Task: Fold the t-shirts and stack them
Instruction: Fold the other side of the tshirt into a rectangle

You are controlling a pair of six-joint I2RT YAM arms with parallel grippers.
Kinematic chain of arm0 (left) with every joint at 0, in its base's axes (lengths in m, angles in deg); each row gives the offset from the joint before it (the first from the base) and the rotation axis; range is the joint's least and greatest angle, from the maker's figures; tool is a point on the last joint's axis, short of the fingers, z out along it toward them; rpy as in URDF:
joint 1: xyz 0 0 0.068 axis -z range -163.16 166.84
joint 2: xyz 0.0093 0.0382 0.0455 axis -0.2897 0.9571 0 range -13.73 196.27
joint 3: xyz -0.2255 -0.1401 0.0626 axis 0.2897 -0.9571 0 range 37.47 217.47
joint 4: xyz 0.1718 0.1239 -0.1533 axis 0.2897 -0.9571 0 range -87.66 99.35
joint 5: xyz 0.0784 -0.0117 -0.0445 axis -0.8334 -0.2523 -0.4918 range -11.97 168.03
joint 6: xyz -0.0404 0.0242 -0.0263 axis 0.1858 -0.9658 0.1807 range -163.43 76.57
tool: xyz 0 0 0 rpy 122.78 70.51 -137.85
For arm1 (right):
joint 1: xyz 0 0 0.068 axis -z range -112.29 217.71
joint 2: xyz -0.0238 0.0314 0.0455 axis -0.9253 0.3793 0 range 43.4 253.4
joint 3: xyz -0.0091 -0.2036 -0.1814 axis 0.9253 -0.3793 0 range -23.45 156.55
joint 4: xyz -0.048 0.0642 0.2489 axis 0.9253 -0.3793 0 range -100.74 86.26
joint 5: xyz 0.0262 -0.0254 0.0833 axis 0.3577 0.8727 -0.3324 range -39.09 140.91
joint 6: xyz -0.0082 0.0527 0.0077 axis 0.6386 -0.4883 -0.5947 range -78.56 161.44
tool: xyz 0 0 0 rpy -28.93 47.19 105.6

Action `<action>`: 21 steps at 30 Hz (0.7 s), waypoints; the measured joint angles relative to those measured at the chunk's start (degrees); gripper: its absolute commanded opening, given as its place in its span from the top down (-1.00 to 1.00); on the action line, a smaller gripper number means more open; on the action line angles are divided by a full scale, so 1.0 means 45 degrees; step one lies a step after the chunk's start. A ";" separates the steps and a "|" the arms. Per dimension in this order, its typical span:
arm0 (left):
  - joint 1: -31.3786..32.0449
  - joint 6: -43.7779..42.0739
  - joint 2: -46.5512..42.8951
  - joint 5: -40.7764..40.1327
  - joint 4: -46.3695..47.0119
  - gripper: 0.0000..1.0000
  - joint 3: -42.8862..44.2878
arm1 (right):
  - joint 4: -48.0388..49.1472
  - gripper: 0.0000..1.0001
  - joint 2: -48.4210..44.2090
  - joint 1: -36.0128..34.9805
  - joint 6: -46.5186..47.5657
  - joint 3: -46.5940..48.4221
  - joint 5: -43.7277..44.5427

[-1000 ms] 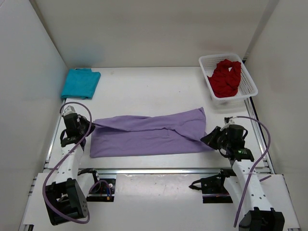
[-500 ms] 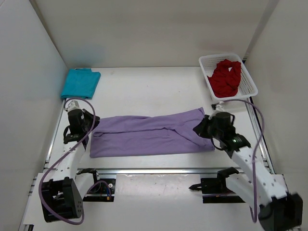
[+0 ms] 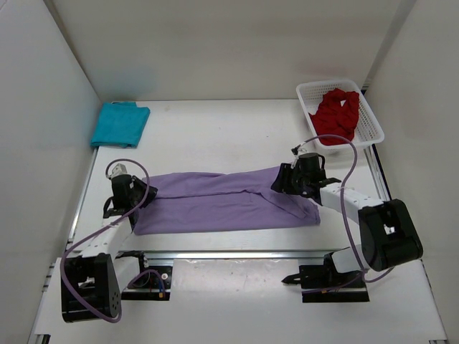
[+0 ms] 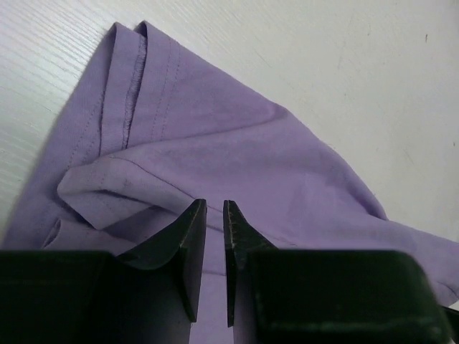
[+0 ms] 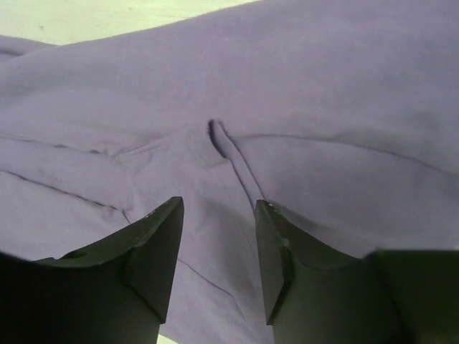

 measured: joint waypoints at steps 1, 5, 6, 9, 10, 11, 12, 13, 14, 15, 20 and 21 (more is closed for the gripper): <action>-0.0049 0.0005 -0.0049 -0.0068 0.0019 0.45 -0.0034 | 0.0199 0.09 0.0151 -0.0034 0.0044 0.0010 -0.0078; -0.0369 0.0068 -0.0656 -0.0452 0.0083 0.40 -0.0219 | 0.0627 0.08 0.0903 -0.0296 0.0219 0.0301 -0.0223; -0.0486 0.0092 -0.0763 -0.0495 0.0102 0.40 -0.0214 | 0.0695 0.08 0.1088 -0.0350 0.0238 0.0403 -0.0223; -0.0719 0.0092 -0.0743 -0.0719 0.0136 0.40 -0.0097 | 0.0811 0.08 0.1379 -0.0525 0.0335 0.0641 -0.0044; -0.0719 0.0083 -0.0597 -0.0758 0.0083 0.39 0.0029 | 0.0821 0.06 0.1462 -0.0568 0.0393 0.0738 0.0058; -0.0704 0.0053 -0.0389 -0.0777 0.0039 0.40 0.0194 | 0.0811 0.08 0.1583 -0.0636 0.0442 0.0884 0.0219; -0.0675 0.0034 -0.0180 -0.0792 0.0015 0.40 0.0364 | 0.0806 0.08 0.1719 -0.0699 0.0491 0.1039 0.0359; -0.0665 -0.0005 0.0087 -0.0806 -0.0034 0.41 0.0597 | 0.0811 0.07 0.1846 -0.0753 0.0529 0.1185 0.0539; -0.0685 -0.0058 0.0345 -0.0797 -0.0053 0.42 0.0797 | 0.0806 0.09 0.1943 -0.0782 0.0549 0.1292 0.0690; -0.0743 -0.0117 0.0690 -0.0767 -0.0087 0.43 0.1069 | 0.0792 0.10 0.2055 -0.0826 0.0563 0.1409 0.0845; -0.1185 -0.0291 0.2093 -0.0709 -0.0097 0.43 0.1967 | 0.0719 0.60 0.2565 -0.0962 0.0646 0.1671 0.1248; -0.1273 -0.0301 0.2302 -0.0695 -0.0097 0.43 0.2059 | 0.0680 0.64 0.2584 -0.1020 0.0651 0.1671 0.1263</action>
